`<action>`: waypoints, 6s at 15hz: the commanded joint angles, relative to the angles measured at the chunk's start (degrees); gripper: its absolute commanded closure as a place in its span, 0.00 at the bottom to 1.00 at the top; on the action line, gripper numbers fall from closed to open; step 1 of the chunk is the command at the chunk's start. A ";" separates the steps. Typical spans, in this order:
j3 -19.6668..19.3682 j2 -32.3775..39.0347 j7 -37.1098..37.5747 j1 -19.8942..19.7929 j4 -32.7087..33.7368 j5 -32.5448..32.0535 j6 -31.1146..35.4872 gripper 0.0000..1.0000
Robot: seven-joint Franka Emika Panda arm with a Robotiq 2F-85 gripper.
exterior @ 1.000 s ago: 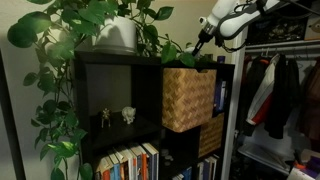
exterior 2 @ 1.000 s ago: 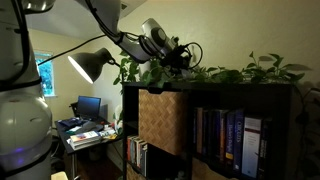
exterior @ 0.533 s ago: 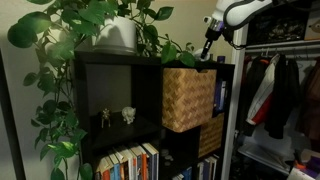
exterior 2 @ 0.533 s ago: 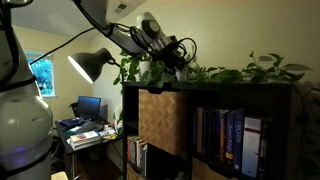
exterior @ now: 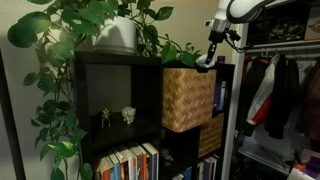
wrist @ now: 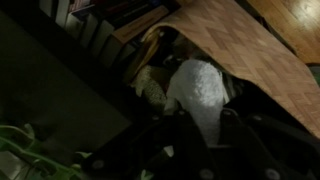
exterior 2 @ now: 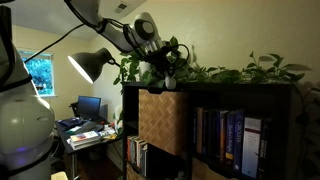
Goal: Slightly pull out the reed basket, put the two plushies on top of the bookshelf into it, then push it back
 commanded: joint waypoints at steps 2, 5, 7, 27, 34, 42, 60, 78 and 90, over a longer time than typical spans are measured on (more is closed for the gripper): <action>-2.11 -1.19 -4.78 1.90 -3.97 3.00 3.07 0.92; -2.48 -0.36 -6.50 1.86 -5.20 2.51 7.82 0.93; -2.79 0.31 -7.97 1.99 -5.76 2.68 10.15 0.93; -0.75 -7.17 1.27 2.55 -6.81 7.65 -2.09 0.00; 0.28 -10.24 17.71 1.84 -10.93 15.24 -1.45 0.50; 0.22 -9.42 23.75 2.29 -15.63 20.20 4.91 0.97; 1.45 1.62 25.73 1.25 -16.10 19.60 28.20 0.96; 1.59 7.77 26.02 1.27 -11.01 18.59 29.58 0.77; 2.13 -0.27 23.63 1.03 -6.34 11.95 -4.03 0.07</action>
